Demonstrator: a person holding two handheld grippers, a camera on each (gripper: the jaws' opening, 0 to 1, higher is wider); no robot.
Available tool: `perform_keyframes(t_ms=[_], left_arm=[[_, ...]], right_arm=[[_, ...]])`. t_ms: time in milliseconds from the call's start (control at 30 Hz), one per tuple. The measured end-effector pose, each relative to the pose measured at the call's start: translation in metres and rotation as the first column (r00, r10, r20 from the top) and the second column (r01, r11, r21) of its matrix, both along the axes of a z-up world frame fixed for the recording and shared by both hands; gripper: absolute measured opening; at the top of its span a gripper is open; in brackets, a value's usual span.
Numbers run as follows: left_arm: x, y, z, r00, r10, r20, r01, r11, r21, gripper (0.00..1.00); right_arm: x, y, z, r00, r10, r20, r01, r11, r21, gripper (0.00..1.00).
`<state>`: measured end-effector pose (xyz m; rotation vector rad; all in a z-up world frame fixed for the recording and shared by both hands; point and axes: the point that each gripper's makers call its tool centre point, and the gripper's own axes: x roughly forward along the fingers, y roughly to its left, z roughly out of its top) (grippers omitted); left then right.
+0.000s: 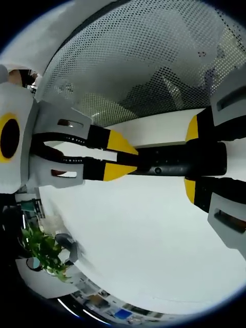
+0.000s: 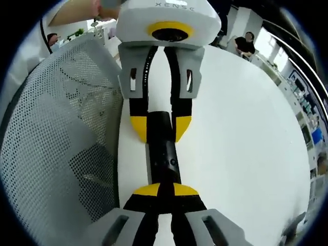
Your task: Press the specified remote control buttons in sequence, fully releasing each button before pressing the next.
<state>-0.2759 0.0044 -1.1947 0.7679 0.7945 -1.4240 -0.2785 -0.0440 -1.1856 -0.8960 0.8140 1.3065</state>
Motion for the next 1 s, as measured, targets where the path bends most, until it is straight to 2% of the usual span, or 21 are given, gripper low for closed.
perform_keyframes(t_ms=[133, 233, 400, 533, 733, 867, 1000], left_arm=[[0.0000, -0.0001, -0.0001, 1.000, -0.001, 0.000, 0.001, 1.000, 0.001, 0.24], [-0.0001, -0.0001, -0.0001, 1.000, -0.002, 0.000, 0.002, 1.000, 0.003, 0.24], [0.0000, -0.0002, -0.0001, 1.000, -0.004, -0.002, 0.004, 1.000, 0.000, 0.24], [0.0001, -0.0003, -0.0004, 1.000, -0.005, -0.001, 0.005, 1.000, 0.011, 0.24], [0.0001, -0.0002, -0.0004, 1.000, -0.004, -0.002, 0.004, 1.000, 0.008, 0.24], [-0.0002, -0.0002, -0.0002, 1.000, -0.002, -0.001, 0.002, 1.000, 0.009, 0.24], [-0.0001, -0.0002, -0.0004, 1.000, -0.003, -0.002, 0.003, 1.000, 0.007, 0.24]], right_arm=[[-0.0009, -0.0037, 0.0000, 1.000, 0.010, 0.020, -0.010, 1.000, -0.016, 0.03], [0.0010, -0.0036, 0.0002, 1.000, -0.007, 0.006, 0.007, 1.000, 0.006, 0.03], [0.0002, -0.0017, -0.0010, 1.000, 0.024, 0.005, -0.024, 1.000, -0.016, 0.02], [0.0021, -0.0022, 0.0001, 0.998, -0.039, -0.046, 0.041, 0.998, 0.056, 0.02], [-0.0007, -0.0032, 0.0008, 1.000, -0.008, 0.014, 0.008, 0.998, 0.058, 0.03], [0.0018, -0.0067, 0.0013, 0.999, -0.042, 0.011, 0.041, 0.997, 0.064, 0.01], [0.0054, -0.0068, 0.0012, 0.999, -0.025, 0.035, 0.023, 0.998, 0.065, 0.00]])
